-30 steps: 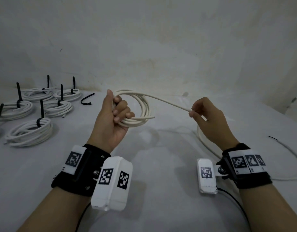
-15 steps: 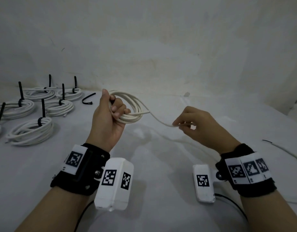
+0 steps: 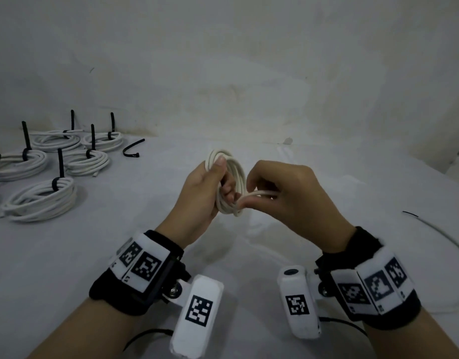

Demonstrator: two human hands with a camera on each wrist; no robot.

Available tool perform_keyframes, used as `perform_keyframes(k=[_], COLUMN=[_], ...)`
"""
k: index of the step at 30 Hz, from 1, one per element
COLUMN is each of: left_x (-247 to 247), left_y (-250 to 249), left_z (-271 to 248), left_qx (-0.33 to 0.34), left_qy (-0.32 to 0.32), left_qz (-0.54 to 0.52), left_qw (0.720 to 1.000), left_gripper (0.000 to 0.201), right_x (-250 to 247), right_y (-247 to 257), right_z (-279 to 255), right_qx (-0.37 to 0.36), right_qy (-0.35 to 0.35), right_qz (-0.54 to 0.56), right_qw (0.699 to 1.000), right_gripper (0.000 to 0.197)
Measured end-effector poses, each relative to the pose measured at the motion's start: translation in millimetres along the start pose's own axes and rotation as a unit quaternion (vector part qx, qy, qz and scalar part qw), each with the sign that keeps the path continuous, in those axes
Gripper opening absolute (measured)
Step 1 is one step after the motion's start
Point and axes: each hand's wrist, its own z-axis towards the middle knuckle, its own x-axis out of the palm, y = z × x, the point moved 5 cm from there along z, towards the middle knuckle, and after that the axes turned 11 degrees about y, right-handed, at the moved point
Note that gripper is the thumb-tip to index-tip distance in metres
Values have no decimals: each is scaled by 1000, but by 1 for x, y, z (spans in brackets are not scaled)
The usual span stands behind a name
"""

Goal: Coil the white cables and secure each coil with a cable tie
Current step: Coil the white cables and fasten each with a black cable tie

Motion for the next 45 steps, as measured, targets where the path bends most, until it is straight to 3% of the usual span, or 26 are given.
perform_keyframes(k=[5, 11, 17, 21, 25, 29, 33, 37, 40, 43, 45], left_x=[2, 20, 16, 17, 16, 12, 8, 5, -7, -20, -17], left_y=[8, 13, 8, 7, 7, 5, 2, -1, -6, -11, -16], left_z=[-3, -8, -7, -9, -9, -8, -8, -6, -4, -5, -6], left_qx=[-35, -71, -76, -88, -96, -83, -78, -74, -50, -11, 20], left_qy=[34, 104, 122, 144, 140, 123, 114, 93, 56, 17, 14], left_qz=[62, 10, -101, -91, -121, -131, -136, 0, 141, 221, 268], left_qw=[997, 992, 984, 981, 978, 980, 981, 993, 987, 975, 963], left_gripper=[42, 36, 34, 9, 17, 12, 24, 24, 3, 28, 20], right_x=[1, 1, -4, -9, -12, 4, 16, 20, 21, 22, 23], right_y=[1, -6, -24, -20, -17, -21, -27, -28, -29, -29, -31], right_z=[1, 0, -3, -4, -5, -2, -2, -1, -1, 0, 0], right_qx=[8, 43, 70, 31, 5, 8, 57, 82, 102, 117, 121], right_qy=[-8, -48, -116, -169, -208, -111, -5, 13, 30, 51, 58], right_qz=[155, 195, 154, 58, -3, 52, 60, 48, 46, 61, 51], right_qw=[988, 979, 979, 983, 978, 992, 997, 995, 993, 990, 990], right_gripper=[14, 18, 16, 9, 4, 25, 54, 51, 46, 33, 26])
